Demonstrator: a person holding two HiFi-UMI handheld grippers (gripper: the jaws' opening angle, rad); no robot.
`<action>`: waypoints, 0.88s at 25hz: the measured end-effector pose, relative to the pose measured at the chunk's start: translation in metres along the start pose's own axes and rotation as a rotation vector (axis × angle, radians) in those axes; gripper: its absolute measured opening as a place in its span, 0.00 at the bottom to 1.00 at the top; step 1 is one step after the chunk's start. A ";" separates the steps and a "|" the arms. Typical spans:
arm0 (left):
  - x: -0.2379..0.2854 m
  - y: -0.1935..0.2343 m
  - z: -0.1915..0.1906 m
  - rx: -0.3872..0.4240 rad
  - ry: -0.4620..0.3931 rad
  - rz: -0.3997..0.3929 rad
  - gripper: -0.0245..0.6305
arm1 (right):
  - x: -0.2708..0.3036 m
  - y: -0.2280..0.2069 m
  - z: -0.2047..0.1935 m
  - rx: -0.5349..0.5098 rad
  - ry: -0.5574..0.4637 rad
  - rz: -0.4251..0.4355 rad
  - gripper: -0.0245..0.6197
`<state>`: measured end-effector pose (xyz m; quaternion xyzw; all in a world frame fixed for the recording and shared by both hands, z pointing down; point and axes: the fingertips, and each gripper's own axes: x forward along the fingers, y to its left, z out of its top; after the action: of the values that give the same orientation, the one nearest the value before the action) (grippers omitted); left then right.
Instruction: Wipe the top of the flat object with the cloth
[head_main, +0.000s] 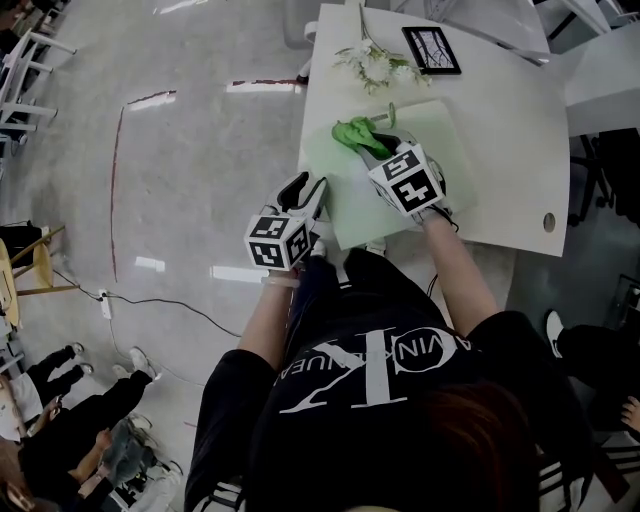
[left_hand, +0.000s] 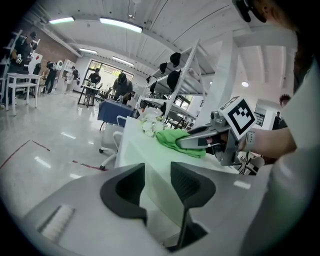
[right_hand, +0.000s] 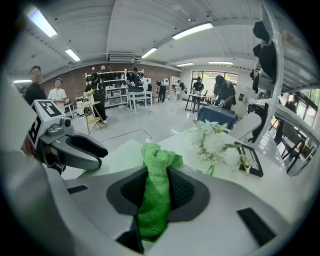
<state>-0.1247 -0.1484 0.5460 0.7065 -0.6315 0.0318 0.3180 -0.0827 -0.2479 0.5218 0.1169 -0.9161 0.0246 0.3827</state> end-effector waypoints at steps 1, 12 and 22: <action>0.000 0.000 0.000 -0.003 0.000 0.000 0.30 | -0.003 -0.007 -0.004 0.010 0.006 -0.013 0.17; 0.000 -0.001 -0.001 -0.005 -0.002 0.020 0.30 | -0.035 -0.087 -0.043 0.109 0.036 -0.173 0.17; -0.001 0.000 -0.001 -0.026 -0.010 0.030 0.30 | -0.068 -0.149 -0.078 0.219 0.060 -0.310 0.17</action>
<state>-0.1244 -0.1472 0.5461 0.6930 -0.6438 0.0248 0.3235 0.0524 -0.3690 0.5216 0.2967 -0.8671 0.0685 0.3942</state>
